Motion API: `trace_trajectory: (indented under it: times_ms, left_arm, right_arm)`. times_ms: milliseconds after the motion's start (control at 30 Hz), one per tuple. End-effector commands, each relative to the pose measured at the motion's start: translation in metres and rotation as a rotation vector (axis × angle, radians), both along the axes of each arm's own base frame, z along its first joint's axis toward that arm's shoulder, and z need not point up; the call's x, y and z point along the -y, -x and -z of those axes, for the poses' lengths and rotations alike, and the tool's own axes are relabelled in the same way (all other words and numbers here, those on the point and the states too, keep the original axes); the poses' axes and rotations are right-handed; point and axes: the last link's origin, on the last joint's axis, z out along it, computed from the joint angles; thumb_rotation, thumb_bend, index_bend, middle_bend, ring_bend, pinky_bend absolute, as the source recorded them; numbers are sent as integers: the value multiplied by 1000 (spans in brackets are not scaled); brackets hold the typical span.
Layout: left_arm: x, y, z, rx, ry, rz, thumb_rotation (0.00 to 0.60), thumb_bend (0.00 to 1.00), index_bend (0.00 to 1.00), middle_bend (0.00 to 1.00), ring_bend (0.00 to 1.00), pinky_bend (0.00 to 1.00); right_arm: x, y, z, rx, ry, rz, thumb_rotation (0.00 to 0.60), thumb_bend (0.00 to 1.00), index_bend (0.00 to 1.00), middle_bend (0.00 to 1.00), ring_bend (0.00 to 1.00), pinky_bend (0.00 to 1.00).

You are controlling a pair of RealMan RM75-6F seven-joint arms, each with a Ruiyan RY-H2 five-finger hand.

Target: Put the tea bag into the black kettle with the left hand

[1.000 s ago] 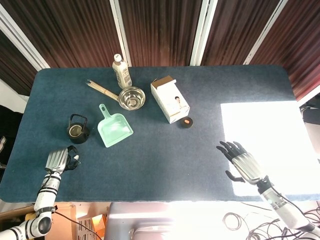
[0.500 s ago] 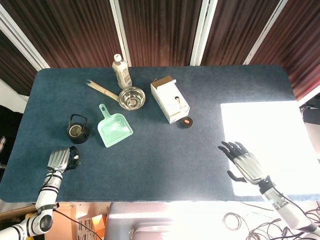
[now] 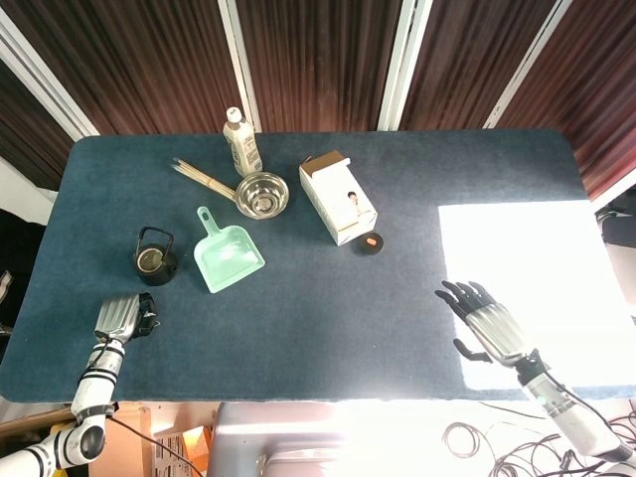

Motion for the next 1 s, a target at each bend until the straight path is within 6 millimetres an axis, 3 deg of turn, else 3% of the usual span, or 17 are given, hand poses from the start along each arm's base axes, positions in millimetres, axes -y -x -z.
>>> trace_trajectory:
  times_ms: [33,267,400,833,1000]
  left_arm:
    - [1,0,0,-4,1,2,600,453,625,1000,1000,1000]
    - [2,0,-5,-12,-13,19,600,491,663,1000,1000,1000]
    - [2,-9,-18,9,-53,58,600,494,664,1000,1000,1000]
    - [-20,-84,-123,108,-342,233,600,484,664,1000,1000,1000]
    - [-29,-96,-146,143,-416,231,600,482,665,1000,1000,1000]
  right_arm:
    - [0,0,0,-2,0,0,600,360,0,0,0,0]
    - [-1,1,0,-4,-2,3,600,359,0,0,0,0]
    - [-1,2,0,-3,-1,5,600,360,0,0,0,0]
    - [-1,3,0,9,-2,6,600,360,0,0,0,0]
    - [0,5,0,8,-2,10,600,359,0,0,0,0]
